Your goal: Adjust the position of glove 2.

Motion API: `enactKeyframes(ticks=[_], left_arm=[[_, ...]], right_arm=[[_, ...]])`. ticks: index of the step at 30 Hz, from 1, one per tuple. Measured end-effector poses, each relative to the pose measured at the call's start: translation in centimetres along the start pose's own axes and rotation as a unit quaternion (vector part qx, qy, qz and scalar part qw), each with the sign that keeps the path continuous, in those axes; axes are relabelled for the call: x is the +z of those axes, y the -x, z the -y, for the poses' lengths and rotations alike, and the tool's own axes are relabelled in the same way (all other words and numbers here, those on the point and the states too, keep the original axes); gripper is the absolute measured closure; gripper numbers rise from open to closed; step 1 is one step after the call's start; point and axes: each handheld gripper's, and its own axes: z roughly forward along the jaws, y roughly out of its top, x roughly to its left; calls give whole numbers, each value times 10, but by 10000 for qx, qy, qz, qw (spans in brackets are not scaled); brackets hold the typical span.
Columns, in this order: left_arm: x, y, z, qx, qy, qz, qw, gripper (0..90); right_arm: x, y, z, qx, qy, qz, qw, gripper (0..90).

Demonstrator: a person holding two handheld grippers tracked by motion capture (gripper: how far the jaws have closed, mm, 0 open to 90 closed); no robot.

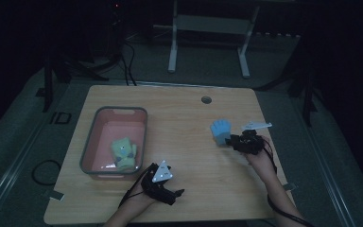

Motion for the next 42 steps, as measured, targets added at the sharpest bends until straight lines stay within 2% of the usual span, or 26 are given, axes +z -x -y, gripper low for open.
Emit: enactKeyframes(ticks=[2,4,14,18,25,28,29,33,36,40,42], left_arm=[[-1,0,0,40,-14,-27,10000,63],[-3,-1,1,-5,39,-52,10000,63],[-2,1,3,-6,87,13,10000,63],[-2,1,4,-19,98,26,9999,62],[-3,0,6,-25,111,55,9999,63],[-3,0,6,-19,105,68,9999,63],[-3,0,6,2,89,63,9999,63],[-2,1,6,13,87,71,9999,63],[-3,1,6,24,102,52,9999,63],[-3,1,6,37,115,41,9999,63],[-3,1,6,34,128,51,9999,63]], right_arm=[[6,3,-3,29,-35,58,10000,630],[13,6,-7,31,-51,134,9999,621],[41,18,-24,-80,-171,477,9987,561],[51,20,-26,-226,-280,624,9974,546],[68,22,-19,-304,-485,709,9958,536],[69,22,-17,-255,-456,726,9960,562],[70,21,-16,-294,-447,743,9958,596],[71,20,-14,-190,-390,693,9967,710],[71,16,-14,-81,-375,761,9964,780],[70,11,-17,-76,-441,878,9951,820],[67,9,-19,-12,-436,819,9957,826]])
